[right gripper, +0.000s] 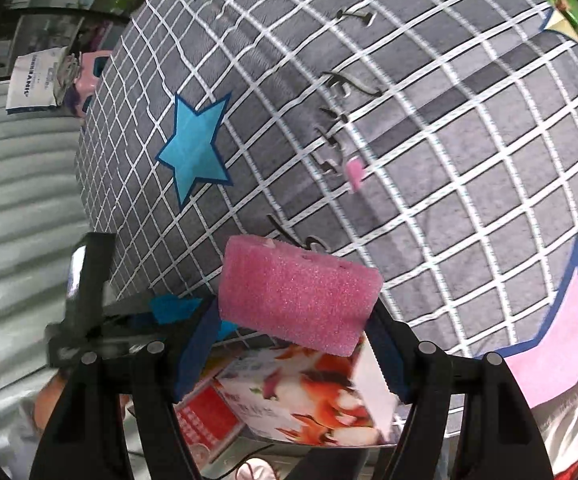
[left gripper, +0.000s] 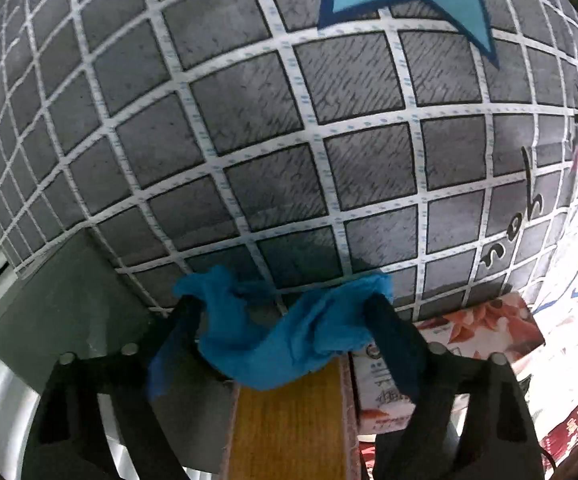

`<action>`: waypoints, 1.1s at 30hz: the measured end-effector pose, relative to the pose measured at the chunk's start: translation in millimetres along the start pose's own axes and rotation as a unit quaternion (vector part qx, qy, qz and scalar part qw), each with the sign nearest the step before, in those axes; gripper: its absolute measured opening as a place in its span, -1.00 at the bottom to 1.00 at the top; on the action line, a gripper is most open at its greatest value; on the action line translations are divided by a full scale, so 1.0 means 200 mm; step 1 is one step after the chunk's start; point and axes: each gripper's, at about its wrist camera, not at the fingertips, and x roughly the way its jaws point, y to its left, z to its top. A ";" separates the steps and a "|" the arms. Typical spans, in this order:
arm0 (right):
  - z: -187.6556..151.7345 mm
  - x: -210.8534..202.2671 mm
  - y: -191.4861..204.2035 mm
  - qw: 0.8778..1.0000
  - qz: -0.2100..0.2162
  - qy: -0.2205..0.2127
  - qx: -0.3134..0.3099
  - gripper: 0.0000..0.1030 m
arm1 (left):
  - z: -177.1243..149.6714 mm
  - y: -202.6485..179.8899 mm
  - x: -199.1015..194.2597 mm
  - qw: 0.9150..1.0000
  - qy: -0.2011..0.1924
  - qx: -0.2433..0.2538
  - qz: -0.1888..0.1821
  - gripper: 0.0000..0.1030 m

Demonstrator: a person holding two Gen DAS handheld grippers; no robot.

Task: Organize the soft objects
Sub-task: 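Grasp the pink foam block with the right tool while the left tool grasps a blue cloth, then lift the pink foam block and blue cloth and carry them over the box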

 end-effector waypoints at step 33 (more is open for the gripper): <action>-0.22 -0.20 -0.19 0.992 -0.083 -0.051 -0.083 0.42 | -0.85 -0.44 -0.58 0.936 -0.320 0.108 -0.099 -0.69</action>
